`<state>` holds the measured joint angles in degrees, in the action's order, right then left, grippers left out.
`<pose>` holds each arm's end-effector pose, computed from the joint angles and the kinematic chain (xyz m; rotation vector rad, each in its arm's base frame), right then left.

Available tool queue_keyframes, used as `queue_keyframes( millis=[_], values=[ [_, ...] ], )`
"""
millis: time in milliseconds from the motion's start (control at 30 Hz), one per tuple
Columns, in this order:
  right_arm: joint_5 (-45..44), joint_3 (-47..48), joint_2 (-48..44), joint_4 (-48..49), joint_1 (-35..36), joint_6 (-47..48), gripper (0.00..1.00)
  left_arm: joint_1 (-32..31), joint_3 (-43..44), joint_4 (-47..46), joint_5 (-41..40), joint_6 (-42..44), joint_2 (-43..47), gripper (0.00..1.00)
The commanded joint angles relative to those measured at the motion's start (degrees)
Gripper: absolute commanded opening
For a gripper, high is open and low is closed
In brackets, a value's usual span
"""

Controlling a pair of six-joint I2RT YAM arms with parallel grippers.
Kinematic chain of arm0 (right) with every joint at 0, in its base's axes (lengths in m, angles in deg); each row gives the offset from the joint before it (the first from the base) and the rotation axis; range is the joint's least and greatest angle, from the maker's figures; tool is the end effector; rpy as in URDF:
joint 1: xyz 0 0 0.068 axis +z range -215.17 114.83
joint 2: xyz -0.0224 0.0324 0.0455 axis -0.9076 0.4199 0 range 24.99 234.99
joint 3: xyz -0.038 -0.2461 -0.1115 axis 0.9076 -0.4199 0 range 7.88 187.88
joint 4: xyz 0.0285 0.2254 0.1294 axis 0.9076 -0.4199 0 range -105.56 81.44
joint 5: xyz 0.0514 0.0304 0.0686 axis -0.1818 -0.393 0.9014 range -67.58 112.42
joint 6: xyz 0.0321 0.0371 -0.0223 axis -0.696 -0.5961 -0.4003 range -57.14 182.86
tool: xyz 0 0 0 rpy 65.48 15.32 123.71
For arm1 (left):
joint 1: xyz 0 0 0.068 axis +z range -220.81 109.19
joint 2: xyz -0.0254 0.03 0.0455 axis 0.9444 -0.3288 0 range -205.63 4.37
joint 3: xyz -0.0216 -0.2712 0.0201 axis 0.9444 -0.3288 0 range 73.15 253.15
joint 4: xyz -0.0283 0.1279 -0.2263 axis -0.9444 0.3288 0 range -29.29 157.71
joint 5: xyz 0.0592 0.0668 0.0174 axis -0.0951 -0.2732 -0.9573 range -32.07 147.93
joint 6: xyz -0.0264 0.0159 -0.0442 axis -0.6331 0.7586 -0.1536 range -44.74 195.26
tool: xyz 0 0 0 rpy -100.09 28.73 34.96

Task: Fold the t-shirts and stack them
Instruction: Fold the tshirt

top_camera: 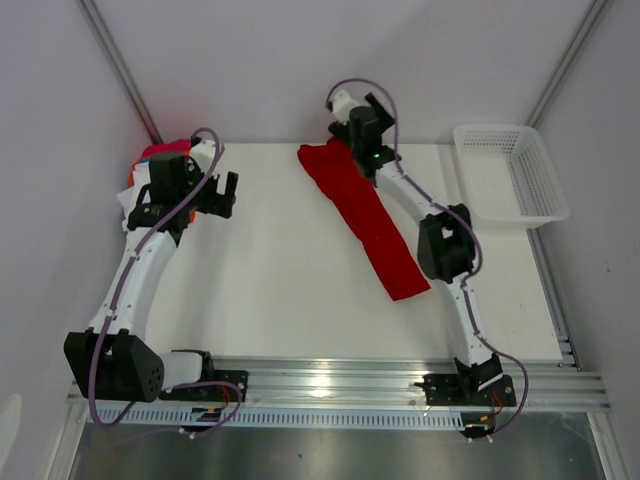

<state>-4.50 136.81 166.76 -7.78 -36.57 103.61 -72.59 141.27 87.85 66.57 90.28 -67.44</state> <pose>0.5196 0.2650 0.2588 -0.7215 1.6422 -0.5698 0.2794 -0.0141 0.3524 0.3961 2.0646 -0.0202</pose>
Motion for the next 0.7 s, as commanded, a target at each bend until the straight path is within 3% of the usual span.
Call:
queue_keyframes(
  millis=[0, 67, 233, 300, 467, 667],
  values=[
    [3.71, -7.23, -15.37, -4.47, -1.88, -6.48, 0.99, -0.32, 0.61, -1.3, 2.87, 0.69, -0.69, 0.99],
    [2.93, -12.44, -19.49, -4.3, -1.71, -2.36, 0.99, -1.55, 0.44, -0.68, 1.91, 2.19, -1.22, 0.99],
    [-6.37, -38.15, -25.66, 10.88, -2.67, 12.48, 0.99, -3.4, 2.19, -0.77, -3.01, 1.59, -4.9, 0.99],
    [-8.23, -44.26, -27.77, 13.28, -4.59, 17.51, 1.0, -3.23, 4.65, -1.21, -4.16, -0.07, -6.32, 0.99],
    [-9.55, -56.64, -33.22, 3.01, -9.35, 16.12, 0.99, -1.65, 14.03, 0.81, -4.78, -3.6, -12.28, 0.99],
    [-13.6, -68.97, -40.33, 2.4, -11.28, 18.84, 0.99, -1.47, 22.48, 4.77, -4.78, -4.3, -17.22, 0.99]
  ],
)
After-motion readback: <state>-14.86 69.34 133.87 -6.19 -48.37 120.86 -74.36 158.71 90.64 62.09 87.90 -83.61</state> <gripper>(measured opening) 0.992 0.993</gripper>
